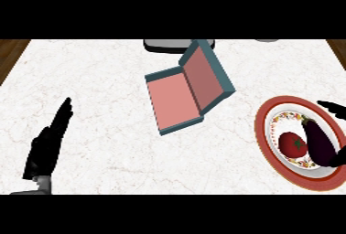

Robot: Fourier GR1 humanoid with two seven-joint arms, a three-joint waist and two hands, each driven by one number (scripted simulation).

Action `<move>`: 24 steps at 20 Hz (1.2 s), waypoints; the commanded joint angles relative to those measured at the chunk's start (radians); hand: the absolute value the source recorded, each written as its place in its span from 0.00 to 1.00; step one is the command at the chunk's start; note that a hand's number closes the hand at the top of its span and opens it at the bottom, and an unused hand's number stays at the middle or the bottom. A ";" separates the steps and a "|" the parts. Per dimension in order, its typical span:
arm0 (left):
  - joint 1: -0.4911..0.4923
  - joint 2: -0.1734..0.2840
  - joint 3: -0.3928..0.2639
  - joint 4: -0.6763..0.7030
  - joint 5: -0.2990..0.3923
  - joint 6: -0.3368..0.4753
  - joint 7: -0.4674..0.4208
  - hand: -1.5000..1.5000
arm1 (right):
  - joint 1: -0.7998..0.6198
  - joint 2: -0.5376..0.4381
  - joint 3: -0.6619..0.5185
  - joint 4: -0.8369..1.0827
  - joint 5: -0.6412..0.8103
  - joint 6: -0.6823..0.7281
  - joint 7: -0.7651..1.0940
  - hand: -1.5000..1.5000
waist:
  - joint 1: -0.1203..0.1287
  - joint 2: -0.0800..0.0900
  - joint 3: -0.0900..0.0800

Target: Pick the eggplant from the plate and place it in the cardboard box

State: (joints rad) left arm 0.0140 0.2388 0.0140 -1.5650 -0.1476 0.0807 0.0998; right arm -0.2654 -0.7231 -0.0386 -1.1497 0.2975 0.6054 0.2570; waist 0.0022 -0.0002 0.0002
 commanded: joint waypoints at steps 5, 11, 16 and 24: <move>-0.001 -0.002 0.045 -0.013 -0.009 -0.045 -0.003 0.50 | -0.010 0.082 -0.042 0.007 0.080 0.011 0.010 0.00 | 0.001 0.000 0.000; -0.032 -0.033 0.052 0.038 -0.031 -0.036 -0.015 0.50 | 0.061 0.108 -0.060 -0.089 0.107 0.036 0.015 0.00 | -0.004 -0.001 0.000; -0.030 -0.009 0.097 0.050 0.002 -0.074 -0.039 0.50 | -0.012 0.086 -0.055 0.131 0.189 0.017 -0.135 0.00 | 0.002 0.001 0.000; -0.073 -0.049 0.059 0.042 -0.033 -0.054 0.028 0.50 | -0.035 0.175 -0.006 0.099 0.333 -0.214 -0.135 1.00 | 0.005 0.003 0.000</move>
State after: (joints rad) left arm -0.0076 0.1818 0.0585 -1.5402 -0.1955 0.0459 0.0893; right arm -0.2604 -0.5874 -0.0793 -1.1047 0.5494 0.4946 0.1456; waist 0.0028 -0.0085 -0.0140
